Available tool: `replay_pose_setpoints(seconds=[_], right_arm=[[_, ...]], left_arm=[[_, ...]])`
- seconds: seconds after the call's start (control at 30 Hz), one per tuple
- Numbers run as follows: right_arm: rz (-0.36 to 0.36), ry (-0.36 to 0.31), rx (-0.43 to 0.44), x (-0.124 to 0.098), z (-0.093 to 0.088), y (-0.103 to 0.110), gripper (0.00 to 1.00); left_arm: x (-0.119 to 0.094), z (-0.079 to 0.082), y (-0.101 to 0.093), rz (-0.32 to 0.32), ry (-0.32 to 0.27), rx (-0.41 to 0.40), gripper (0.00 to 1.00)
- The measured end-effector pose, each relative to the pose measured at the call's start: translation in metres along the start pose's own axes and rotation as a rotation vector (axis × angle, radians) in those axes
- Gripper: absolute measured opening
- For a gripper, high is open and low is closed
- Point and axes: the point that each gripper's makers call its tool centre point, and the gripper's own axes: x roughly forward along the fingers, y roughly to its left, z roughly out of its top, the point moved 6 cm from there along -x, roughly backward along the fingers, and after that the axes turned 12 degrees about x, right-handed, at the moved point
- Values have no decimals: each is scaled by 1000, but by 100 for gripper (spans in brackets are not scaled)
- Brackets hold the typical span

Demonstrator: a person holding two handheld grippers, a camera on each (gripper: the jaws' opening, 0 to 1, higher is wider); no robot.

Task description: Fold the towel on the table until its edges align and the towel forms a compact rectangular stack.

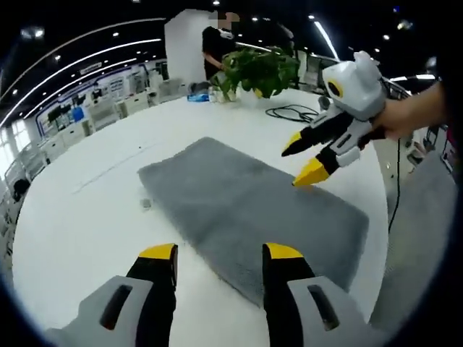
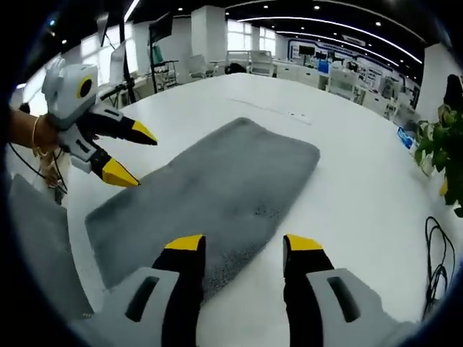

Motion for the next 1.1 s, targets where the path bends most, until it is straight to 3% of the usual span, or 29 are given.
replay_pose_setpoints(seconds=[0.17, 0.23, 0.43, 0.73, 1.1], right_arm=[[37, 4, -36, -11, -7, 17, 46], [62, 6, -51, -15, -9, 24, 47], [122, 51, -136, -24, -20, 44, 47], [201, 96, -255, -33, -39, 75, 47], [255, 172, -398, -27, -67, 90, 41]], left_arm=[[-10, 7, -21, -52, -28, 56, 48], [-14, 11, -33, -93, -29, 148, 48], [-21, 15, -55, -161, -36, 235, 49], [-27, 7, -83, -221, -22, 298, 49], [-26, -8, -105, -269, 21, 345, 43]])
